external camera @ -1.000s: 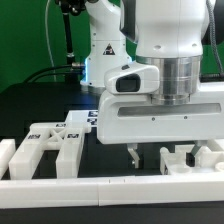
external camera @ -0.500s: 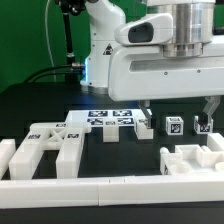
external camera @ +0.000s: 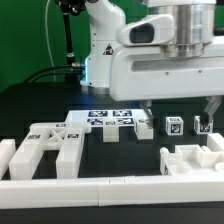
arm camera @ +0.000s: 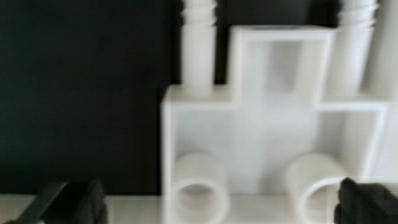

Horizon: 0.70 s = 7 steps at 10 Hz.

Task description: Assemble chair

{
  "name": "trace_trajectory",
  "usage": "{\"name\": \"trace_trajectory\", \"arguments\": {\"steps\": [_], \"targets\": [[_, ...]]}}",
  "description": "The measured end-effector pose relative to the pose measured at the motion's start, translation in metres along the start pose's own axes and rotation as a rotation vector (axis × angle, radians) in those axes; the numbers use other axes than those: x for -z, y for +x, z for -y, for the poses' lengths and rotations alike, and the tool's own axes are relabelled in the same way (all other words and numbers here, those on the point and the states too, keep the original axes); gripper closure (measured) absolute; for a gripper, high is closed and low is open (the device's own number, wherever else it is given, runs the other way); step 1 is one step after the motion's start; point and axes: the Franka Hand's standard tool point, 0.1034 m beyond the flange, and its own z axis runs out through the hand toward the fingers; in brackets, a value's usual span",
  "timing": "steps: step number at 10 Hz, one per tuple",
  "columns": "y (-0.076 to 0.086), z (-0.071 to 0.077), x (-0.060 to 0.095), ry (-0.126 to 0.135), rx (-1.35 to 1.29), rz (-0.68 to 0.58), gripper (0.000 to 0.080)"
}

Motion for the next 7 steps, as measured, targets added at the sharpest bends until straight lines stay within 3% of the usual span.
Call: {"name": "trace_trajectory", "arguments": {"steps": [2, 5, 6, 7], "targets": [[-0.023, 0.012, 0.003, 0.001, 0.026, -0.019, 0.0151], [-0.019, 0.010, 0.002, 0.000, 0.021, -0.019, 0.0151], [-0.021, 0.006, 0.000, 0.000, 0.031, -0.015, 0.0151], [-0.033, -0.017, -0.009, -0.002, 0.035, 0.011, 0.0151]]}}
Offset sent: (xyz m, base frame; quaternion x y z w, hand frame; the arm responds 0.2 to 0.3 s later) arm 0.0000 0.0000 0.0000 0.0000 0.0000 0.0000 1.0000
